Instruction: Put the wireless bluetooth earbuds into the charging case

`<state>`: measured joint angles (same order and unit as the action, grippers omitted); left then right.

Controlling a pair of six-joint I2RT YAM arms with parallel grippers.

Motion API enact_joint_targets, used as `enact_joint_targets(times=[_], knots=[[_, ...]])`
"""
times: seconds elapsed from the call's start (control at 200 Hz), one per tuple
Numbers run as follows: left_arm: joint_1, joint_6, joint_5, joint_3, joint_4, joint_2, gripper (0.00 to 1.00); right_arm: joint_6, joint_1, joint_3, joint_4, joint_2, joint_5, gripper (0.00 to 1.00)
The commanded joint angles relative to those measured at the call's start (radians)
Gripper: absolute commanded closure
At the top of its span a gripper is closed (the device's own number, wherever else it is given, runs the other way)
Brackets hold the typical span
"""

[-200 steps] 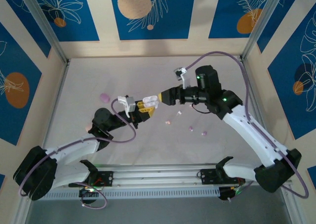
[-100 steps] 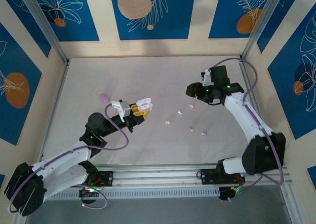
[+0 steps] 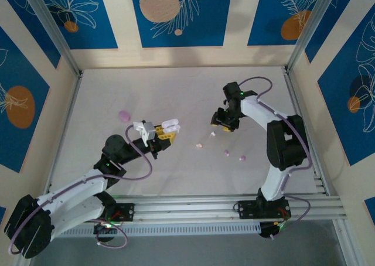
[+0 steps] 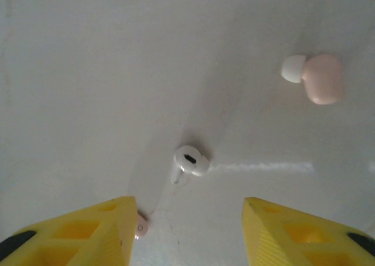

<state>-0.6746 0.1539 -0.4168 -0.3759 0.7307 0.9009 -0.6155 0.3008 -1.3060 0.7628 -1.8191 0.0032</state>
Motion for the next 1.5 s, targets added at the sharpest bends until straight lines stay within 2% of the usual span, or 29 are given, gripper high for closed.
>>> enact_joint_targets(times=[0.0,0.405,0.915,1.496], knots=[[-0.011,-0.029,0.004,0.014,0.018,0.002,0.88,-0.059,0.020,-0.044,0.060,-0.055,0.044,0.49],[-0.011,-0.056,0.017,0.032,0.017,-0.011,0.87,-0.095,0.062,-0.099,0.067,-0.156,0.079,0.47],[-0.011,-0.074,0.030,0.035,-0.003,-0.028,0.86,-0.098,0.096,-0.128,0.078,-0.204,0.080,0.51],[-0.011,-0.076,0.038,0.031,-0.005,-0.023,0.86,-0.021,0.136,-0.207,0.108,-0.258,0.117,0.52]])
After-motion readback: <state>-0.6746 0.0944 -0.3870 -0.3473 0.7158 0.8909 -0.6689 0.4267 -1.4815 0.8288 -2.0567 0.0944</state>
